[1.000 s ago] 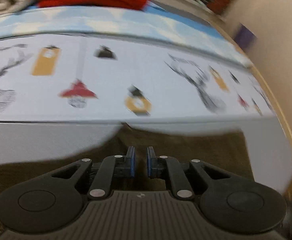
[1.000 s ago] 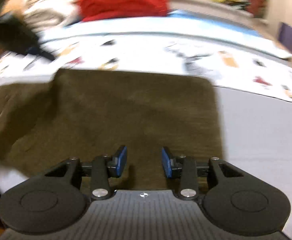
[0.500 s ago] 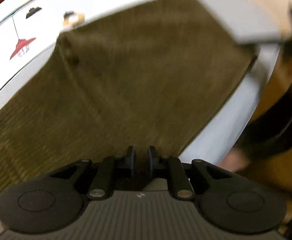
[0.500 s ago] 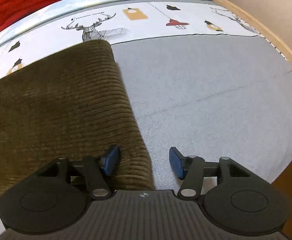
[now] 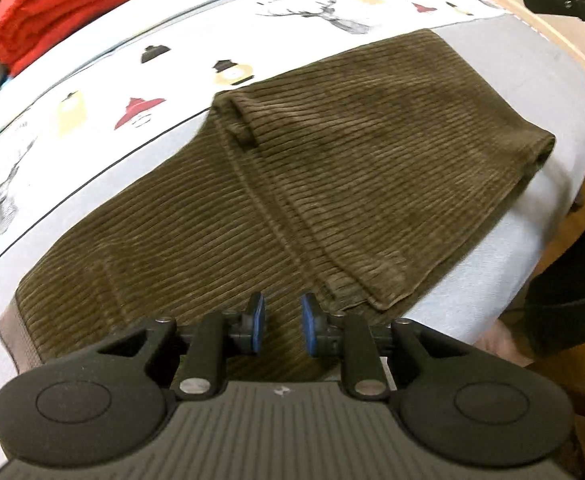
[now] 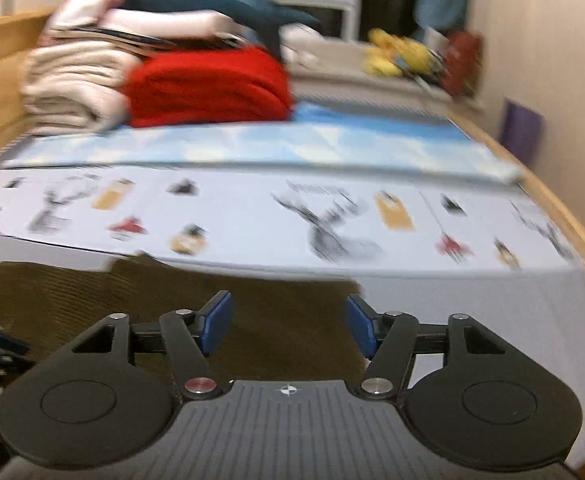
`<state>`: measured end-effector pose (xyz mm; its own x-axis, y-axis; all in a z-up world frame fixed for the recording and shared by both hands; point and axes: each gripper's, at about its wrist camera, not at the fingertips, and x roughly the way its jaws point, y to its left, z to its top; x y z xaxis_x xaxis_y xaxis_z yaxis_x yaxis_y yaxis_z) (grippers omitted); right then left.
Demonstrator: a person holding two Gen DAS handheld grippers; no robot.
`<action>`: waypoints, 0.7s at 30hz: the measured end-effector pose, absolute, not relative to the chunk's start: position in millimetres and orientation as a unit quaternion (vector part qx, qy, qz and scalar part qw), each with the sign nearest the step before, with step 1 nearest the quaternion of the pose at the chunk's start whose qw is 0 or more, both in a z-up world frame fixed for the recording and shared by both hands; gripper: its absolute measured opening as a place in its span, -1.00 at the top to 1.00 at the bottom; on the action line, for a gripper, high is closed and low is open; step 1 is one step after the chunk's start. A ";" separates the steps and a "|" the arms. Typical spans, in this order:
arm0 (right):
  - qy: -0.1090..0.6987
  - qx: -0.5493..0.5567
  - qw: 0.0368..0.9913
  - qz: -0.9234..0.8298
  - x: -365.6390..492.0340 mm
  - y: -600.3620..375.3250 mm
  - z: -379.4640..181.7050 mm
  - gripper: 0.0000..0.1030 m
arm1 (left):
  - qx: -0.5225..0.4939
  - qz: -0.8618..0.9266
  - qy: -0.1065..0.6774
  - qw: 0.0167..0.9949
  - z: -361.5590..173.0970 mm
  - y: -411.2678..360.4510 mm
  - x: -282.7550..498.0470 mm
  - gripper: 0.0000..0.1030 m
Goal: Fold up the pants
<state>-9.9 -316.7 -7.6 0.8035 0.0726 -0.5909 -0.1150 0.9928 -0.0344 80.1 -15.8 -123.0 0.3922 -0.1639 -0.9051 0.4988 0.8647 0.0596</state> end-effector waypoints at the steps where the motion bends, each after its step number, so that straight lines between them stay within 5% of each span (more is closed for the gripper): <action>1: 0.302 -0.040 0.950 0.066 -9.1 -311.0 -4.7 -0.27 | 0.162 -0.196 0.513 0.820 -124.6 -13.7 79.7 0.57; 17: 0.350 -0.054 0.927 0.121 2.2 -220.2 -57.9 0.03 | 0.036 -0.063 0.468 0.881 -103.9 45.1 11.4 0.47; 21: 0.354 -0.044 0.925 0.133 7.2 -206.7 -58.1 0.04 | 0.003 -0.056 0.425 0.904 -90.7 53.4 -4.1 0.19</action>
